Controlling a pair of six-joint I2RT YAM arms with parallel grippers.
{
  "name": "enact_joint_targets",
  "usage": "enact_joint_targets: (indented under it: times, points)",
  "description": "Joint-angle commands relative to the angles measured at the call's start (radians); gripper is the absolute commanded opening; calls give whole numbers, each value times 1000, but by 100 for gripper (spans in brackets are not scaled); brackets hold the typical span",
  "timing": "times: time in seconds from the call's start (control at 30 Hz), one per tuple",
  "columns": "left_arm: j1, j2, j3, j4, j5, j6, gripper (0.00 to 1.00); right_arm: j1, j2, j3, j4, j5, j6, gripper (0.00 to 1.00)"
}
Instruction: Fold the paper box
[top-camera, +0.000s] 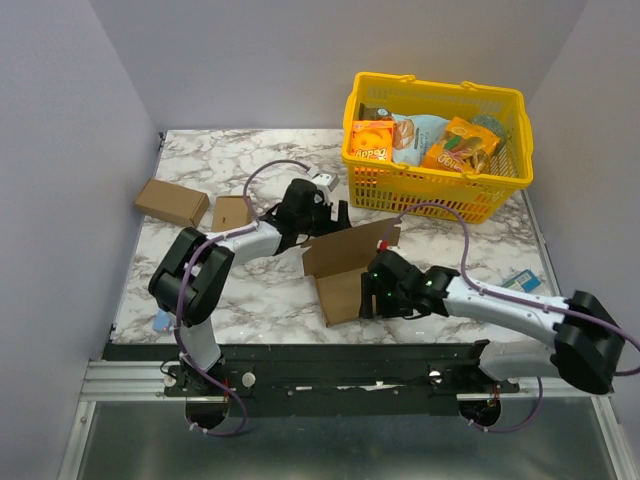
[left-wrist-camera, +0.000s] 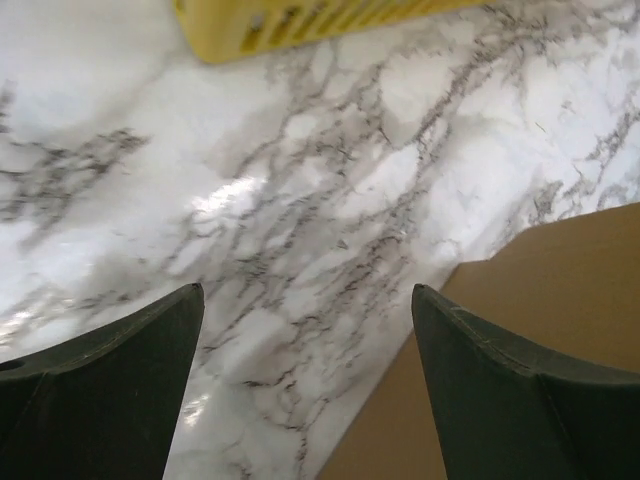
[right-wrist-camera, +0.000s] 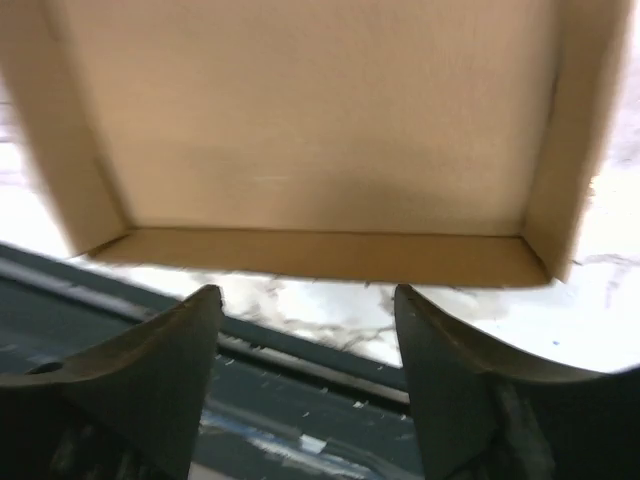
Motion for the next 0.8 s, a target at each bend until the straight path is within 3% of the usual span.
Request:
enact_joint_targets:
  times: [0.0,0.03,0.17,0.33,0.57,0.67,0.77]
  points:
    - [88,-125,50,-100,-142,57,94,-15,-163,27,-67,57,-48,84]
    - [117,-149,52,-114,-172,54,94,-56,-181,35,-67,57,-97,88]
    - [151,-339,31,-183,-305,34,96,-257,-256,36,6,-36,-247,89]
    - [184,-566,-84,-235,-361,-4,98,-468,-286,7,230,-154,-456,90]
    - [186,-966,-388,-222,-186,-52,96,-536,-203,-17,444,-225,-657,80]
    - [175,-1076,-455,-229,-71,-84,95,-549,-177,-34,513,-217,-711,78]
    - [126,-1108,-477,-316,-52,-101,93,-550,-165,-48,574,-228,-746,77]
